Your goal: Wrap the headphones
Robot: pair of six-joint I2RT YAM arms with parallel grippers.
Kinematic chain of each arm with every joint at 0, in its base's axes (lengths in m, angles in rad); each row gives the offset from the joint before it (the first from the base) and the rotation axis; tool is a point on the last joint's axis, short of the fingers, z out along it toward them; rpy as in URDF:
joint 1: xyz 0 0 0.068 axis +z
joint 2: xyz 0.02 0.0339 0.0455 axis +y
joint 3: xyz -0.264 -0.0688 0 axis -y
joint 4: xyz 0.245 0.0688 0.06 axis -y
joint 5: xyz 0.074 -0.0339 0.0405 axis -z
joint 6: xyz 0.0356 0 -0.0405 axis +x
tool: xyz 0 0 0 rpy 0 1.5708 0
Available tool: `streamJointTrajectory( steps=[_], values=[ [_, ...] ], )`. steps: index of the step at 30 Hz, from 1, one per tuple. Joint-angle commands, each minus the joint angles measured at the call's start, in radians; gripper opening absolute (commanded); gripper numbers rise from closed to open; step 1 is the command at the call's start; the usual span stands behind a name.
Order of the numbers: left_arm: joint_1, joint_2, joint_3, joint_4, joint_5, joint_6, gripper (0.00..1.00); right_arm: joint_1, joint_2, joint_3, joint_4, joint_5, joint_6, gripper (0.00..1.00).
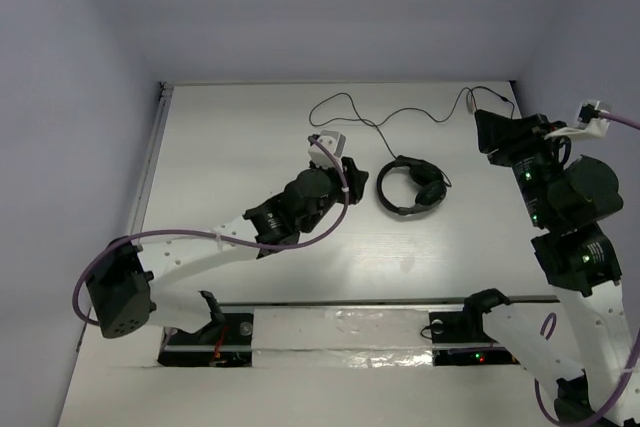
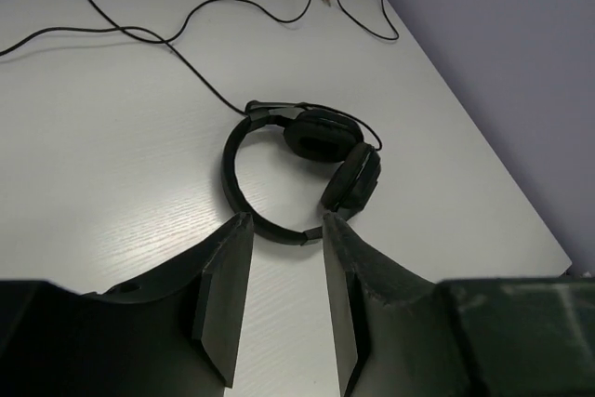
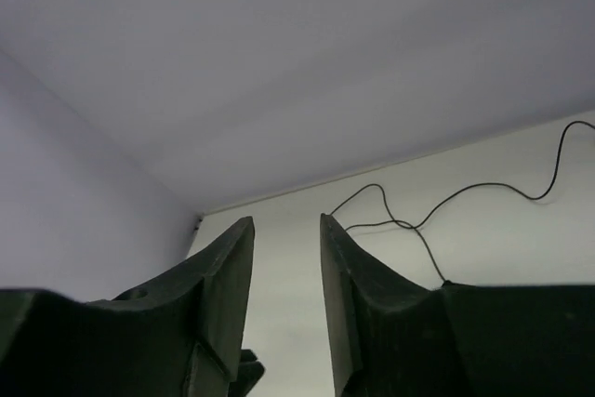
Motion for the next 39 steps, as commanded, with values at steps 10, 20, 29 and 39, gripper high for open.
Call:
streamJointTrajectory(
  steps=[10,20,29,39],
  values=[
    [-0.069,0.243,0.185,-0.095,-0.16,-0.124,0.0,-0.003,0.007,0.077,-0.03,-0.049,-0.009,0.0],
    [-0.138,0.591,0.479,-0.323,-0.261,-0.245,0.14,-0.003,0.035,0.067,-0.045,-0.068,-0.015,0.0],
    [-0.096,0.737,0.64,-0.482,-0.364,-0.345,0.53,-0.003,0.035,0.015,-0.019,-0.214,-0.015,0.48],
    [-0.013,0.882,0.763,-0.536,-0.271,-0.282,0.51,-0.003,0.024,-0.031,0.018,-0.288,-0.003,0.52]
  ],
)
